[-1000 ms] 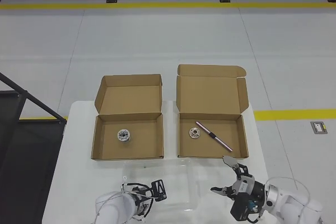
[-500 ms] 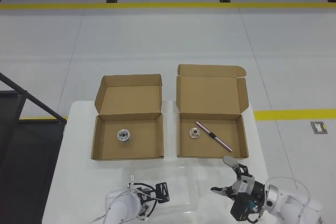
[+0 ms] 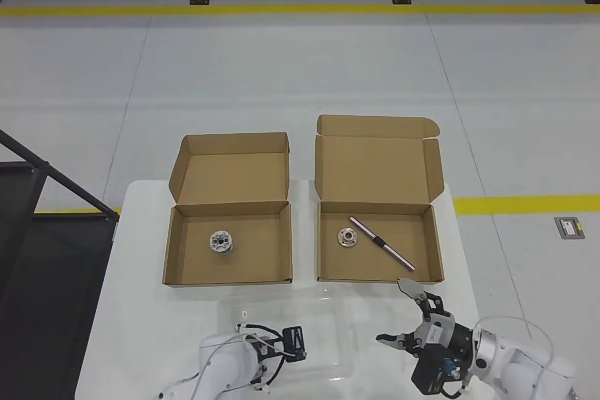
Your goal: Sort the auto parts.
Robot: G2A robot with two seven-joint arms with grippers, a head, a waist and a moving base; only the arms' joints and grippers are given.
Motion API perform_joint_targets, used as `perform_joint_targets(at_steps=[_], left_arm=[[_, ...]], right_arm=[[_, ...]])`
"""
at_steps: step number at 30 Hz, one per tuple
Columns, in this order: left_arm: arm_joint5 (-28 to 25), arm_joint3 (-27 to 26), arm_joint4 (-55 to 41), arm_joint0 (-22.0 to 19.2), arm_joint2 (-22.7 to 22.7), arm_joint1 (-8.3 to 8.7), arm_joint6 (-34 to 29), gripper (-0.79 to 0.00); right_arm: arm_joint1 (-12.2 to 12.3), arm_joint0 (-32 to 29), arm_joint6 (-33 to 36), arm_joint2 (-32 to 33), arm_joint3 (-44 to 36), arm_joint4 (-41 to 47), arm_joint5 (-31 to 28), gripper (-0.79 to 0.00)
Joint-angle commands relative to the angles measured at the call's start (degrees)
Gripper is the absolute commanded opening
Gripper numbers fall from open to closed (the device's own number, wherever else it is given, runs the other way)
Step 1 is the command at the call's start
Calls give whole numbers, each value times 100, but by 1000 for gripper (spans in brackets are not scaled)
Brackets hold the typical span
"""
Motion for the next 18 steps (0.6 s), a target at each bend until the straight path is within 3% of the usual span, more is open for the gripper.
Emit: perform_joint_targets(at_steps=[1,14,18], left_arm=[[50,47,-80,-111,139,38,-49,-320],[440,121,-558,-673,801,264,-439,-320],[551,136,-718,-811,968,331,-550,-277]], right_arm=[[0,0,0,0,0,0,0,0],[0,0,0,0,0,0,0,0],[0,0,0,0,0,0,0,0]])
